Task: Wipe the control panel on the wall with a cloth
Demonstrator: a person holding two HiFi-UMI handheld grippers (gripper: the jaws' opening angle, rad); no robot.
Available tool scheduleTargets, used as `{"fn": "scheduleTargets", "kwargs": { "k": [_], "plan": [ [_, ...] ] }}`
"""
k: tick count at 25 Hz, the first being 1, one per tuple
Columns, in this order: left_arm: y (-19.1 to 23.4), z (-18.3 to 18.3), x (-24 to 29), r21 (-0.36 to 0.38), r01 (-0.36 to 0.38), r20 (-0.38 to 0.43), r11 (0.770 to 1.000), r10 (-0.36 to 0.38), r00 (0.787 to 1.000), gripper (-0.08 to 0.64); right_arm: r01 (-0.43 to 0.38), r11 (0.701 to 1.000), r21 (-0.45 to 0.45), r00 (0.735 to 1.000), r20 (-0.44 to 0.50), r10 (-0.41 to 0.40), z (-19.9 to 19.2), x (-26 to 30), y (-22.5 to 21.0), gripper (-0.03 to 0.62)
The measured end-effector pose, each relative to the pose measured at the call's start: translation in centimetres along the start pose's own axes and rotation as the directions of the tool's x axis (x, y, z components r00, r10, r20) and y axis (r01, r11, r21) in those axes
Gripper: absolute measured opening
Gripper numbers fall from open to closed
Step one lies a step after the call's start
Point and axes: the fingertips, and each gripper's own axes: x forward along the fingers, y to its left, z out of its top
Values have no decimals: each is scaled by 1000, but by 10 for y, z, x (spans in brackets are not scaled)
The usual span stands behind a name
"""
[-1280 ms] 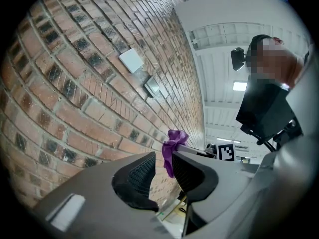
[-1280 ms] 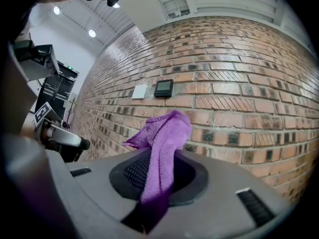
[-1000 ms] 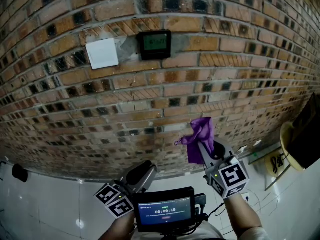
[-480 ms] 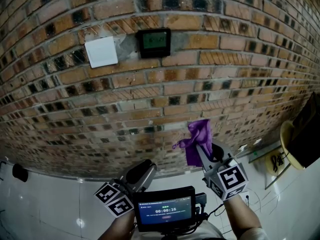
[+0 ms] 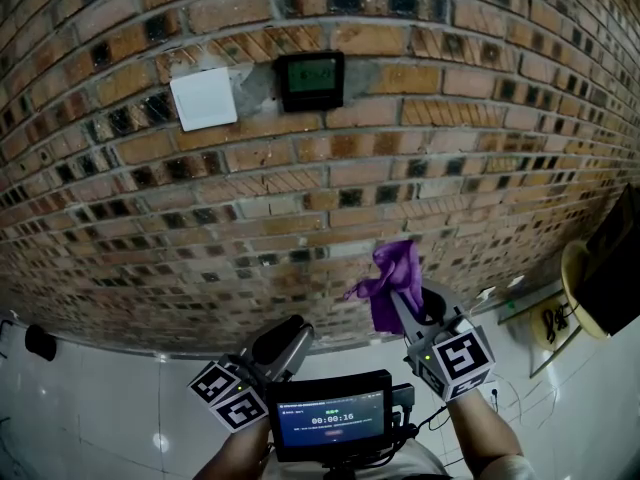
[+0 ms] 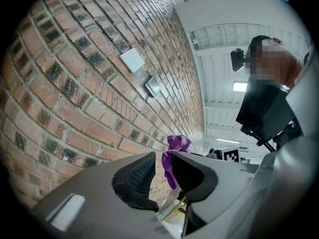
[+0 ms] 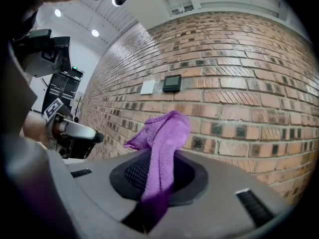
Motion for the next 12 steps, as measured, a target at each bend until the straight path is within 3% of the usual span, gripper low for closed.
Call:
{"fn": "scheduleTargets", "kwargs": {
  "k": [12],
  "plan": [
    [-1,0,0,2,0,-3,1000,0,1000,95,-10,1000,2,1000,-13,10,-3,-1,3,80]
  ]
}}
